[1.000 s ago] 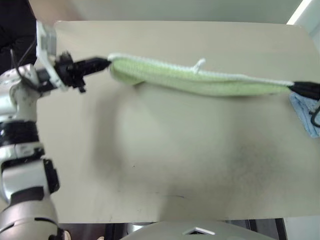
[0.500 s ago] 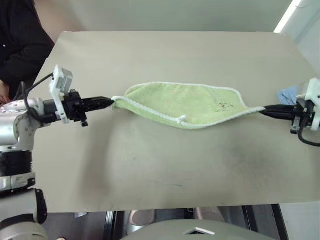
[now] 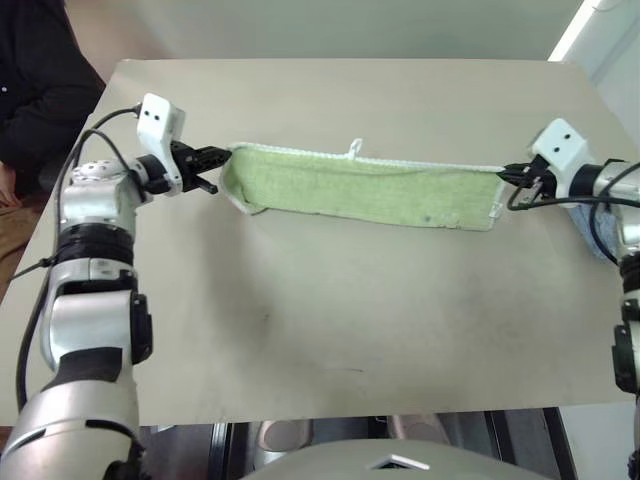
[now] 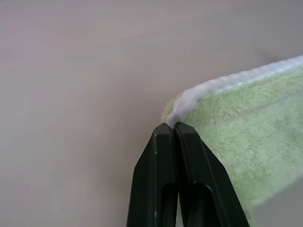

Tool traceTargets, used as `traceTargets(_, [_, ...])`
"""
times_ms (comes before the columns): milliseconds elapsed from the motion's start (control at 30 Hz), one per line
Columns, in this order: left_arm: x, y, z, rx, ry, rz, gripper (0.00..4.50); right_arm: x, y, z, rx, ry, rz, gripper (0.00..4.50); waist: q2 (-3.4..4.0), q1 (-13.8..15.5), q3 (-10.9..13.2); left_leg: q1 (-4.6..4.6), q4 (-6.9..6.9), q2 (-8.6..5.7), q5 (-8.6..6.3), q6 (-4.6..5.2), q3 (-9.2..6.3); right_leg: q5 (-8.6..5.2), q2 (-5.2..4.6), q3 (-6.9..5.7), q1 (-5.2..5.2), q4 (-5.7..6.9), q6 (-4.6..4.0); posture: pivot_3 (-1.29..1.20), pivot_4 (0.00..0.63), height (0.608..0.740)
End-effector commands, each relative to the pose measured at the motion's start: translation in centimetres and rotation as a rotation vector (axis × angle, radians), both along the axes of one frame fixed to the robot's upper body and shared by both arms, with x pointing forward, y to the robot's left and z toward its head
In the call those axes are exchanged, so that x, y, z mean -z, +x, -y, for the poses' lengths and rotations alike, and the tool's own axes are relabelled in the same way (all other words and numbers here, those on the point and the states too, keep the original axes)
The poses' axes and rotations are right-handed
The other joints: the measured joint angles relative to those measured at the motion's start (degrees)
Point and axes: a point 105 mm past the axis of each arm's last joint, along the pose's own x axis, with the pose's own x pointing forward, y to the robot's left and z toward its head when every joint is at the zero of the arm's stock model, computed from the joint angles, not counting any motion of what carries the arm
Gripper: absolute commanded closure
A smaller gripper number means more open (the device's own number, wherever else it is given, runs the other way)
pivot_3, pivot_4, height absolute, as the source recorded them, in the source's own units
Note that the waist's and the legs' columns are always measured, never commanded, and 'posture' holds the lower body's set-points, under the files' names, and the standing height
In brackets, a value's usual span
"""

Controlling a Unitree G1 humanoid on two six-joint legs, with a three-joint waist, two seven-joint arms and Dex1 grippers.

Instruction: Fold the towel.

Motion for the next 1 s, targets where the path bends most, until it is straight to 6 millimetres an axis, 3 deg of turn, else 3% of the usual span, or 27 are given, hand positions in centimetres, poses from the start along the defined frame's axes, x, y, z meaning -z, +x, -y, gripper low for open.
traceTargets(33, [-0.7, 0.8, 0.0, -0.029, 0.036, 0.026, 4.50, -0.9, 1.2, 1.3, 0.084, -0.033, 0.050, 4.48, 0.00, 0.1, 0.0, -0.12, -0.02, 0.00, 0.17, -0.28, 0.00, 0.00, 0.00, 0.01, -0.11, -0.07, 0.00, 0.00, 0.150, 0.740])
traceTargets(200, [-1.0, 1.3, 0.1, -0.056, 0.032, 0.045, 4.50, -1.1, 1.8, 1.6, 0.108, -0.049, 0.069, 4.48, 0.01, 0.2, 0.0, -0.66, -0.32, 0.00, 0.20, -0.34, 0.02, 0.00, 0.00, 0.00, -0.61, -0.16, 0.00, 0.00, 0.150, 0.740])
traceTargets(400, [-10.0, 1.5, -0.8, -0.093, -0.185, 0.287, 4.50, -6.7, 1.3, 3.5, 0.125, -0.059, 0.230, 4.48, 0.01, 0.6, 0.0, -1.63, -0.22, 0.00, 0.23, -0.38, 0.04, 0.02, 0.00, -0.03, -1.48, -0.16, 0.05, 0.00, 0.150, 0.740])
traceTargets(467, [-14.9, 0.9, -1.6, -0.112, -0.284, 0.422, 4.50, -10.3, 0.8, 4.1, 0.134, -0.037, 0.334, 4.48, 0.01, 0.6, 0.0, -1.65, -0.24, 0.00, 0.23, -0.37, 0.04, 0.02, 0.00, -0.03, -1.48, -0.21, 0.05, 0.00, 0.150, 0.740])
traceTargets(567, [-18.7, -0.3, -2.2, -0.101, -0.317, 0.521, 4.50, -13.5, -0.5, 4.1, 0.094, -0.012, 0.420, 4.48, 0.01, 0.4, 0.0, -1.61, -0.38, 0.00, 0.22, -0.36, 0.06, 0.02, 0.00, 0.00, -1.49, -0.27, 0.05, 0.00, 0.150, 0.740])
traceTargets(800, [-19.3, -2.0, -2.3, 0.030, -0.224, 0.519, 4.50, -14.6, -4.1, 2.3, -0.079, 0.028, 0.404, 4.48, 0.01, -0.1, 0.0, -1.32, -0.61, 0.03, 0.21, -0.33, 0.14, -0.13, 0.01, 0.04, -1.32, -0.29, 0.06, 0.00, 0.150, 0.740])
traceTargets(900, [-17.8, -3.3, -1.8, 0.162, -0.146, 0.463, 4.50, -14.1, -5.4, 1.7, -0.131, 0.048, 0.349, 4.48, 0.03, -0.2, 0.0, -1.40, -0.54, 0.03, 0.21, -0.33, 0.18, -0.12, 0.01, 0.08, -1.39, -0.25, 0.09, 0.00, 0.150, 0.740])
traceTargets(1000, [-14.5, -5.4, -1.8, 0.308, -0.106, 0.336, 4.50, -12.3, -6.8, 0.8, -0.203, 0.071, 0.250, 4.48, 0.04, -0.3, 0.0, -1.39, -0.48, 0.06, 0.21, -0.33, 0.21, -0.13, 0.05, 0.10, -1.38, -0.23, 0.10, 0.00, 0.150, 0.740])
